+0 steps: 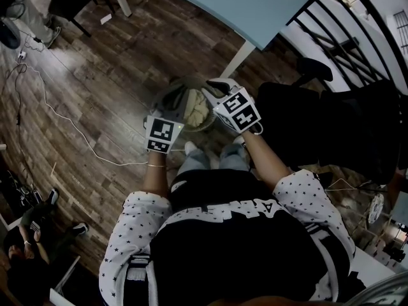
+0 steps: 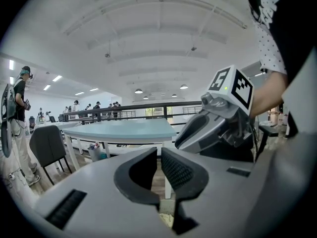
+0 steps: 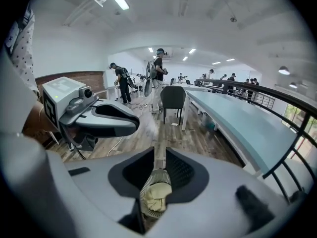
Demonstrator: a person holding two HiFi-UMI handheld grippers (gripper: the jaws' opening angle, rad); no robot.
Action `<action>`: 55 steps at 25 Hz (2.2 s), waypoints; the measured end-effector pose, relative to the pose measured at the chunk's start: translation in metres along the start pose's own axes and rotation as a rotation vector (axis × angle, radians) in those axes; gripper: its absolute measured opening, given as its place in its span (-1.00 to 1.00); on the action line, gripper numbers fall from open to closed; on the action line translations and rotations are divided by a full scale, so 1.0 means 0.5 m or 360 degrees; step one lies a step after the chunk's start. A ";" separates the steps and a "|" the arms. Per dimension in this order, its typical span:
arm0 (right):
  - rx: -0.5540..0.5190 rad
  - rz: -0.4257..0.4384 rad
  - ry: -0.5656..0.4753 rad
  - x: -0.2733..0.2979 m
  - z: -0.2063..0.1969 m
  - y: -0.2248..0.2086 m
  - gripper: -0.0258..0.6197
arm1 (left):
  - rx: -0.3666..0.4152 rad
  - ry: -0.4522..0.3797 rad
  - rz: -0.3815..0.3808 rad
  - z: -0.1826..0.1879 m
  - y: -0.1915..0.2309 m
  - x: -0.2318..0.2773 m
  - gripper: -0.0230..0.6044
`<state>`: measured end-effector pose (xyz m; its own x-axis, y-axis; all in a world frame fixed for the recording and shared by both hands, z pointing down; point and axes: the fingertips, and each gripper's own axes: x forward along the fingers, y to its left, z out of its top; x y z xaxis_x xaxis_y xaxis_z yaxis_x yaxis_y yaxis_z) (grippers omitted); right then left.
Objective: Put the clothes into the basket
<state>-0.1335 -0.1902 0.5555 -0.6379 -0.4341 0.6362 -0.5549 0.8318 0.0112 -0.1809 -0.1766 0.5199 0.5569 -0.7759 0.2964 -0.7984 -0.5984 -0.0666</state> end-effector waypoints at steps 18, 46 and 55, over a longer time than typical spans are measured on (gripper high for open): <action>0.0059 -0.0049 -0.0167 -0.045 0.030 -0.007 -0.79 | 0.0040 -0.0068 -0.0015 0.034 -0.009 -0.022 -0.87; 0.0137 -0.0058 -0.0645 -0.240 0.127 -0.038 -0.81 | 0.0213 -0.0165 -0.0070 0.181 -0.131 -0.016 -0.88; 0.0133 -0.0084 -0.0664 -0.248 0.143 -0.041 -0.82 | 0.0203 -0.0200 -0.0073 0.195 -0.117 -0.020 -0.88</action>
<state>-0.0811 -0.1780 0.4213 -0.7594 -0.5921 0.2696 -0.6228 0.7815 -0.0379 -0.1175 -0.1531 0.4277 0.6225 -0.7614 0.1809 -0.7407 -0.6478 -0.1782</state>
